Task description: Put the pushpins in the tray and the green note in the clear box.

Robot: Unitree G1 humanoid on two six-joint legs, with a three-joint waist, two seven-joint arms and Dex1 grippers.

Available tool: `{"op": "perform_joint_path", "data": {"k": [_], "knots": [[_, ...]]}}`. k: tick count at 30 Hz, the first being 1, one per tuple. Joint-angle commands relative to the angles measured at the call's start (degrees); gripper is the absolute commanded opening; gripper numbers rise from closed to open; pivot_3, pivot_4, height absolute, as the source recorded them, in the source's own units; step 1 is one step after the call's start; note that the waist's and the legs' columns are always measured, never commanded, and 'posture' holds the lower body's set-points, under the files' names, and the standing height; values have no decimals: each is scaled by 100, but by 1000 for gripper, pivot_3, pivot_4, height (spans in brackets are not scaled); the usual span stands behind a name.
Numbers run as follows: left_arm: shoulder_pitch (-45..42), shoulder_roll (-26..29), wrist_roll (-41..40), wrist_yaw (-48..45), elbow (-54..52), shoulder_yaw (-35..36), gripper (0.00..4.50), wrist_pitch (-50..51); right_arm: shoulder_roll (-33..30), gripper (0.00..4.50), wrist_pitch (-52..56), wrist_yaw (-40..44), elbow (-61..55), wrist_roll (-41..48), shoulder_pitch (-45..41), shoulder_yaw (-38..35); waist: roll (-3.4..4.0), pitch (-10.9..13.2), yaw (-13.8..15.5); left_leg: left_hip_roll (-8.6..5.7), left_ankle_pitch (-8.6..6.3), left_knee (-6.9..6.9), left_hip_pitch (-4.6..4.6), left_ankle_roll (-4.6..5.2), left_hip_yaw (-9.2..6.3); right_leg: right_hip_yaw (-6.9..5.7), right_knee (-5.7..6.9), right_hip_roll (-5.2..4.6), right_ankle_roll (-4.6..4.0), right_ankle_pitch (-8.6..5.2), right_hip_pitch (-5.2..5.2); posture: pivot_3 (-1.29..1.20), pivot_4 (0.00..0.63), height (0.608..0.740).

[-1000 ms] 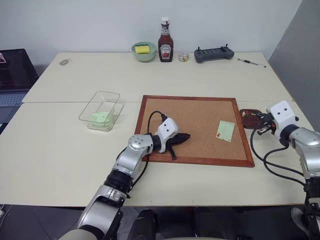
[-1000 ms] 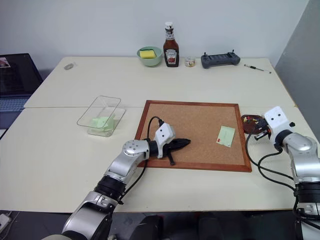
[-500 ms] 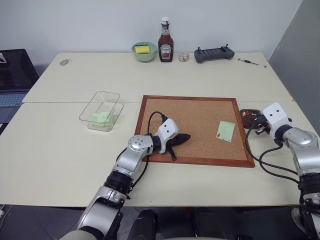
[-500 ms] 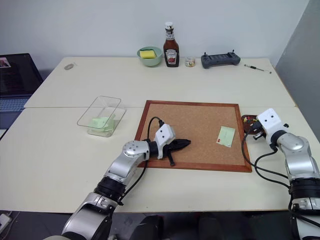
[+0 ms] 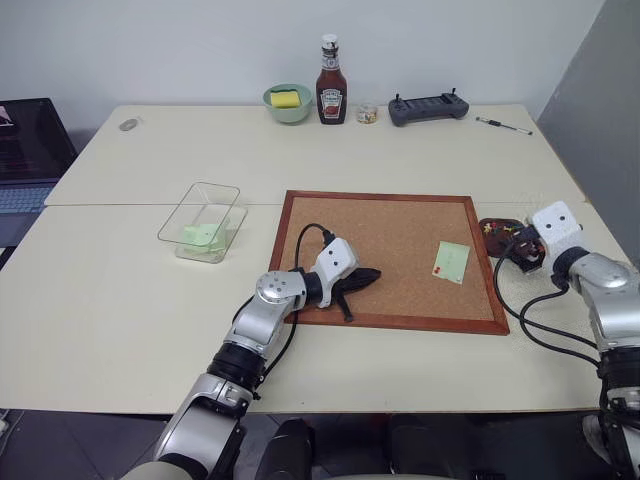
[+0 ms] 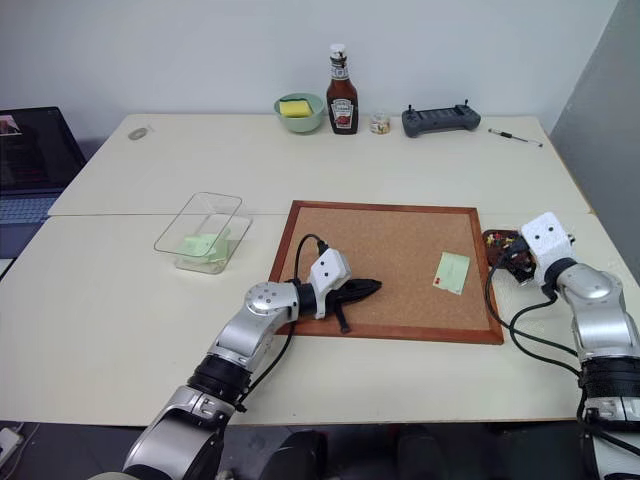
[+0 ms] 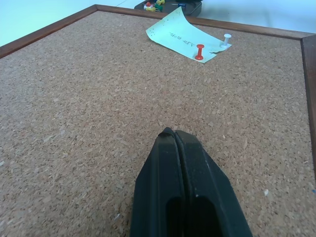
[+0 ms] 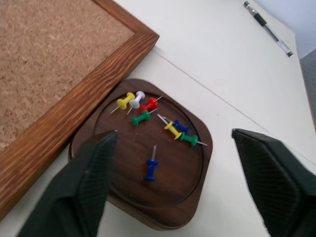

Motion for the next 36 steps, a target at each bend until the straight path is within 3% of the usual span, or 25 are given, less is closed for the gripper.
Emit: {"op": "perform_joint_path", "data": {"k": [1,10,20,21,22,36], "knots": [[136,7,79,-104,114,-166,0,80,-9,4484,453,504,-972,825,295,-478,0,0,2,0,0,-1,0,0,-1,0,0,0,0,0,0,0,150,740],[128,1,91,-115,163,-181,0,29,-200,4484,1936,1486,-2957,2145,1580,-502,2,-1,12,0,-1,-1,1,1,-3,0,-4,0,1,0,5,0,150,740],[110,-8,114,-134,193,-202,0,-7,-95,4484,1877,1352,-2918,1924,1518,-65,2,-1,18,0,-1,-1,1,1,-4,-2,-5,1,2,-1,6,0,150,740],[111,-7,116,-131,192,-202,0,-7,-81,4121,1851,1333,-2874,1893,1489,-29,2,-1,19,0,-1,-1,1,1,-4,-2,-5,1,2,-1,6,0,150,740],[112,-6,118,-128,189,-201,0,-6,-62,4076,1825,1314,-2831,1862,1461,6,2,-1,18,0,-1,-1,1,1,-4,-2,-5,1,2,-1,7,0,150,740],[156,18,120,-127,142,-196,0,6,-124,1121,1381,1383,-2439,1403,1374,304,2,-1,22,0,-1,-1,2,1,-5,-3,-6,1,2,-1,6,0,150,740]]}}
